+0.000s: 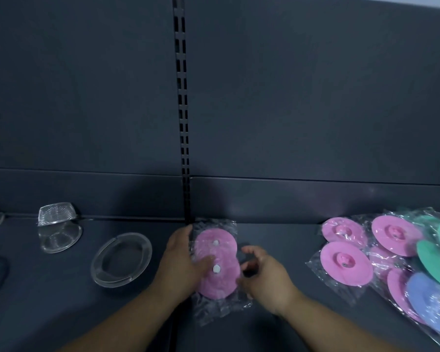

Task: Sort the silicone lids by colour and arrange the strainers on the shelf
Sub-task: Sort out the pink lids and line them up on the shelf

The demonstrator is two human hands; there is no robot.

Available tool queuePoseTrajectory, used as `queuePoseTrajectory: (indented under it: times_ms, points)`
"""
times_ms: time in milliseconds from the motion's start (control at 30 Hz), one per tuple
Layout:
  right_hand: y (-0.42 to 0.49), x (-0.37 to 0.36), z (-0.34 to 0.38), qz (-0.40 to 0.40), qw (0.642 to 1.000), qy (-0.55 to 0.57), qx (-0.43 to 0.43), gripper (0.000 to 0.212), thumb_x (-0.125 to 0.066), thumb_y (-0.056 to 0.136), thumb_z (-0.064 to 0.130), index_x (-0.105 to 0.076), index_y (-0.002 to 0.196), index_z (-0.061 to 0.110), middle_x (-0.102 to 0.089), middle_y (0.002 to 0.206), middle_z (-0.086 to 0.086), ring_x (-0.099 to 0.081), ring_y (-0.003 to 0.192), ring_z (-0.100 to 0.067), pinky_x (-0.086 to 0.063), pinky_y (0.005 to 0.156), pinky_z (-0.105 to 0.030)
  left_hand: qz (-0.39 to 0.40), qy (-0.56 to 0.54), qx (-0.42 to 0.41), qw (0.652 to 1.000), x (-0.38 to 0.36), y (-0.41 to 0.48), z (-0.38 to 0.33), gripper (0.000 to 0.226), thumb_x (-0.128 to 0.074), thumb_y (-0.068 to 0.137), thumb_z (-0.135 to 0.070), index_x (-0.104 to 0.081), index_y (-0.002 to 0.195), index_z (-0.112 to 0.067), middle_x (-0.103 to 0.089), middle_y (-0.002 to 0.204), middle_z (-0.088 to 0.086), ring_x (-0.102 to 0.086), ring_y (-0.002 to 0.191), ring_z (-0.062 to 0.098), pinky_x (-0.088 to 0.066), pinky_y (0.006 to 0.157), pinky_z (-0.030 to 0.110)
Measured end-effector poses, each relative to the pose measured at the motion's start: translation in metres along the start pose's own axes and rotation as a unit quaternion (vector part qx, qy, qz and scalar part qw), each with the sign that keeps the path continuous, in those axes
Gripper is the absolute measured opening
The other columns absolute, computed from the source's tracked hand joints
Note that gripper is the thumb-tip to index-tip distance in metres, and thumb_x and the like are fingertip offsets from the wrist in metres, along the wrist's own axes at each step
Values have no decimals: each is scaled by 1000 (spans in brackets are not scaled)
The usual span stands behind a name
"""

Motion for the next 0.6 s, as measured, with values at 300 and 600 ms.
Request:
queuePoseTrajectory:
  times_ms: [300,600]
  points:
    - [-4,0,-3,-35,999,-14,-5,33,-68,80,10,-53,103,28,-64,63,6,-53,47,5,-42,55,-8,91,110,-164,976,-13,-9,-1,74,-62,86,-41,-24,149,-29,0,158,-11,-2,145,5,-2,112,11]
    - [-14,6,-7,7,995,-88,52,49,-70,82,20,-55,128,30,-61,90,12,-54,71,2,-40,73,-1,103,282,-166,939,-31,-5,4,65,-27,98,-48,-6,152,-19,6,160,-2,7,147,20,6,114,23]
Point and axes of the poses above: each hand's wrist, its own y-axis towards the middle knuckle, its own x-axis out of the back of the hand, z = x × y, the point moved 2 cm from there along y, towards the middle knuckle
